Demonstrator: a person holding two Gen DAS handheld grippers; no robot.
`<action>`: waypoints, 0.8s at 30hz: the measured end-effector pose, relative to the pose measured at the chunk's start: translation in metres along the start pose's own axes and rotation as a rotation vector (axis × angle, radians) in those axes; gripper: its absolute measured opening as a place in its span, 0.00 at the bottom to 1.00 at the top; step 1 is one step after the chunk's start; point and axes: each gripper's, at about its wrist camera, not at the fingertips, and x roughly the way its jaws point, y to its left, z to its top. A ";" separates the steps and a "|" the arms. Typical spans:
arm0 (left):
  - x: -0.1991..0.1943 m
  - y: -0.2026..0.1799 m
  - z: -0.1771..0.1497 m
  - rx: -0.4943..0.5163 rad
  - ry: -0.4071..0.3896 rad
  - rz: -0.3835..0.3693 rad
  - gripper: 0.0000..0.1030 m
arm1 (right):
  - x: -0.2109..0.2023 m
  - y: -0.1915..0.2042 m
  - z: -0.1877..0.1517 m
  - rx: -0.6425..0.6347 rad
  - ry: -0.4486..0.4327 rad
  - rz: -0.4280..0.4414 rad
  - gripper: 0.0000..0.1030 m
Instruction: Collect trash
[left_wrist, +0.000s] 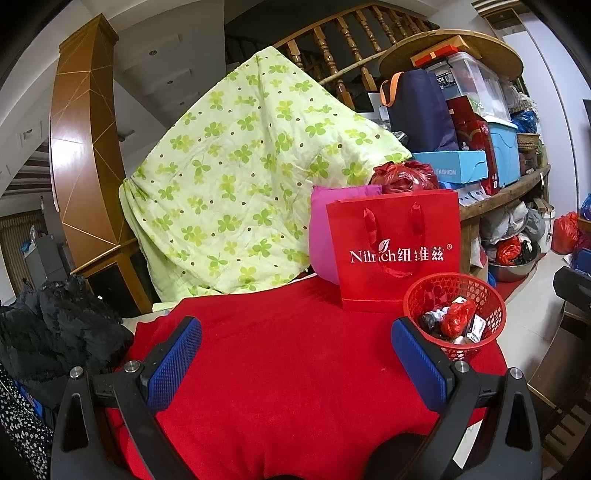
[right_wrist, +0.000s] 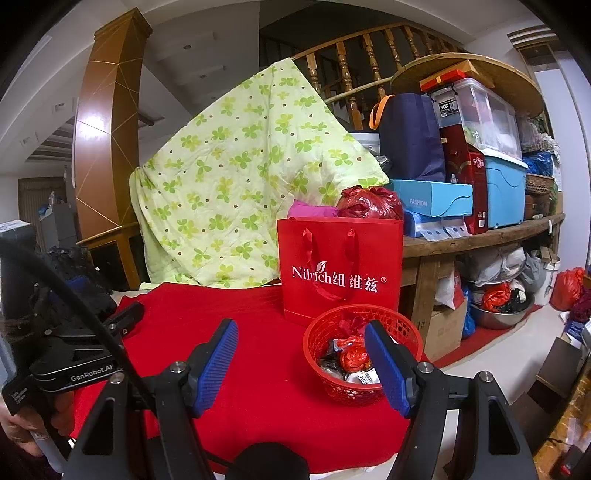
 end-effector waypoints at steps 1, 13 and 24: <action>0.000 0.001 0.000 -0.001 0.002 0.000 0.99 | 0.000 0.000 0.000 0.000 0.000 0.000 0.72; 0.003 0.002 -0.003 -0.001 0.012 -0.007 0.99 | -0.001 0.001 0.000 -0.003 0.002 0.000 0.72; 0.006 0.001 -0.009 -0.004 0.021 -0.018 0.99 | -0.001 0.006 0.000 -0.031 0.006 0.004 0.72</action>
